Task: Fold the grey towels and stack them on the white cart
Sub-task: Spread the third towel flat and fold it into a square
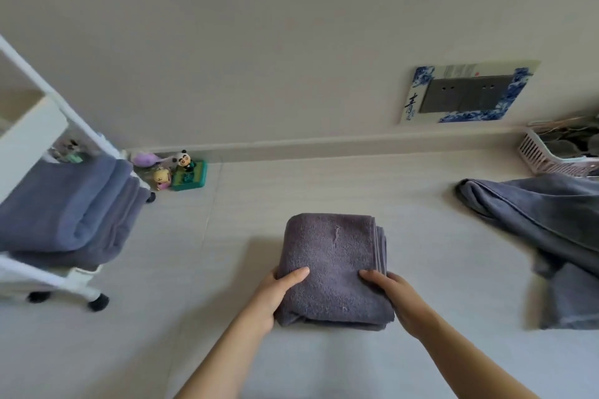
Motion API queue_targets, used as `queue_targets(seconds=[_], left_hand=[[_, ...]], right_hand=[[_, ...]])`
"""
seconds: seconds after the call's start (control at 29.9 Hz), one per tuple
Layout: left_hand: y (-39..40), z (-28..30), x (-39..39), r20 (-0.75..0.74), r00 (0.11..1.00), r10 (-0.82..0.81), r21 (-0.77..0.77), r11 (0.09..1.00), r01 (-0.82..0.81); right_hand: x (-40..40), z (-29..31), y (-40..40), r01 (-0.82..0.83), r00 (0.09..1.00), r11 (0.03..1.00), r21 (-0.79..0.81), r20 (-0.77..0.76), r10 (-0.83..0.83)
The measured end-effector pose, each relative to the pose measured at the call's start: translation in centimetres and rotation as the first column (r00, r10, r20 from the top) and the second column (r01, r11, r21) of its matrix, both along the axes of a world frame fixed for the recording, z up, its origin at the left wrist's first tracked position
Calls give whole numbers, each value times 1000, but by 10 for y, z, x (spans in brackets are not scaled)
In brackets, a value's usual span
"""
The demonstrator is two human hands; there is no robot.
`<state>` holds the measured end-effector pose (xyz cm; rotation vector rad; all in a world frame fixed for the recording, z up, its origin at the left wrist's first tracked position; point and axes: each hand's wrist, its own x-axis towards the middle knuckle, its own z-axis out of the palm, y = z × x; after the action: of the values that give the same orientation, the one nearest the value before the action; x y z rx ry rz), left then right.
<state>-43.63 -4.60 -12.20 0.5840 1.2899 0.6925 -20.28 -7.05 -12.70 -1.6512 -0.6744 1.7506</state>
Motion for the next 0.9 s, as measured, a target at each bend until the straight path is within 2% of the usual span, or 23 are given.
queue_targets(seconds=[0.13,0.23,0.4,0.5,0.67,0.9], left_hand=[[11,35,-67,38,995,93,50,994,-95],[21,65,-122,57,978,201,84,975,-206],[31,120,-182,111,928,356,258,891,-373],[33,149,-215,183,883,432,335,817,-469],[43,190,-250,215,815,537,459,682,-570],[64,222,-282,343,594,728,545,360,-757]], right_hand=[[-68,35,30,-18,984,996,83,-174,32],[-119,70,59,-116,967,974,192,-202,155],[-185,121,105,-233,928,908,349,-199,314],[-227,147,133,-298,900,857,421,-175,399],[-280,189,177,-335,859,781,527,-171,483],[-350,240,232,-475,778,681,558,-94,621]])
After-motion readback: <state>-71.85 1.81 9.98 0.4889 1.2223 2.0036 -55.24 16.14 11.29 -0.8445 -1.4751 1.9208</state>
